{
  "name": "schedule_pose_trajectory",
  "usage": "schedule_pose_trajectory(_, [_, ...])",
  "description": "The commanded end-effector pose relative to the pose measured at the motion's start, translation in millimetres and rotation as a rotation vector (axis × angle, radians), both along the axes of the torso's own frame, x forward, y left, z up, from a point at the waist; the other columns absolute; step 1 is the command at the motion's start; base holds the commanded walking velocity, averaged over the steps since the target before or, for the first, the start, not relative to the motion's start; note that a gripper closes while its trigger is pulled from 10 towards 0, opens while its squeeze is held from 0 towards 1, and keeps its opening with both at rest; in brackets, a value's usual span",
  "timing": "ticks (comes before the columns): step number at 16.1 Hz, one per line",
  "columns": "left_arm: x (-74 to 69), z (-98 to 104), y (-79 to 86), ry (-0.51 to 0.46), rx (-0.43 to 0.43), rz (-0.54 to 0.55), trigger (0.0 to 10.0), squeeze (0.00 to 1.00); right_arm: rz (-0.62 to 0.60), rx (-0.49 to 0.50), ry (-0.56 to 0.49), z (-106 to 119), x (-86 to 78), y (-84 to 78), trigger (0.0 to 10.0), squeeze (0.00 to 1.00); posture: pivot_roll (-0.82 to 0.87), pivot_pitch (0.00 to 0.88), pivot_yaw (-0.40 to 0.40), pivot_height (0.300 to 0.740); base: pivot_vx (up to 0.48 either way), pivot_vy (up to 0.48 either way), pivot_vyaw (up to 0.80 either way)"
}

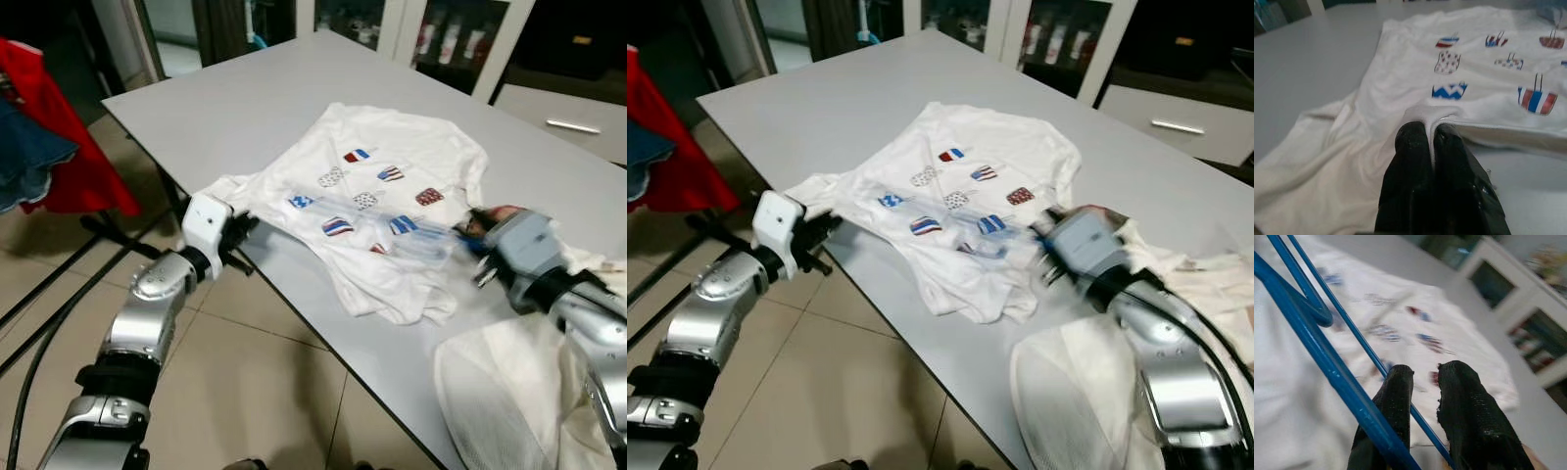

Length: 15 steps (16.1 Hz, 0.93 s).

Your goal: Hang hanger

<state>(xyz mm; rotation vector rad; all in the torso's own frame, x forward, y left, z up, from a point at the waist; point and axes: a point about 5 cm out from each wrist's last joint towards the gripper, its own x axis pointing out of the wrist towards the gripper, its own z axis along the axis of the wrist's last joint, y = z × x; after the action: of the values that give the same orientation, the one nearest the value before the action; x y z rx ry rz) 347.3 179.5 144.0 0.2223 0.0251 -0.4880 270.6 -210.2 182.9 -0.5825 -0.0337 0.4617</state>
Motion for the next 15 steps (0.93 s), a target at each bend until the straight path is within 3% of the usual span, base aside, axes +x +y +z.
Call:
schedule_pose_trajectory(1, [2.1,4.0,1.3,-0.012,0.004,-0.009,0.0,0.00,0.059,-0.022,-0.002,3.6,-4.5,4.3,10.0,0.00,0.05,0.142,0.003,0.740,0.000,0.000,0.00])
schedule_pose_trajectory(5, [9.0,17.5,-2.9,-0.056,0.003,-0.033,0.0,0.00,0.140,-0.102,0.023,4.3,-11.2,13.9,10.0,0.00,0.04,0.138,0.005,0.740,0.000,0.000,0.00])
schedule_pose_trajectory(15, [2.5,18.4,-13.6,-0.075,-0.002,-0.086,0.0,0.00,-0.046,-0.133,0.063,-7.8,10.7,25.1,10.0,0.00,0.05,0.130,0.007,0.740,0.000,0.000,0.00])
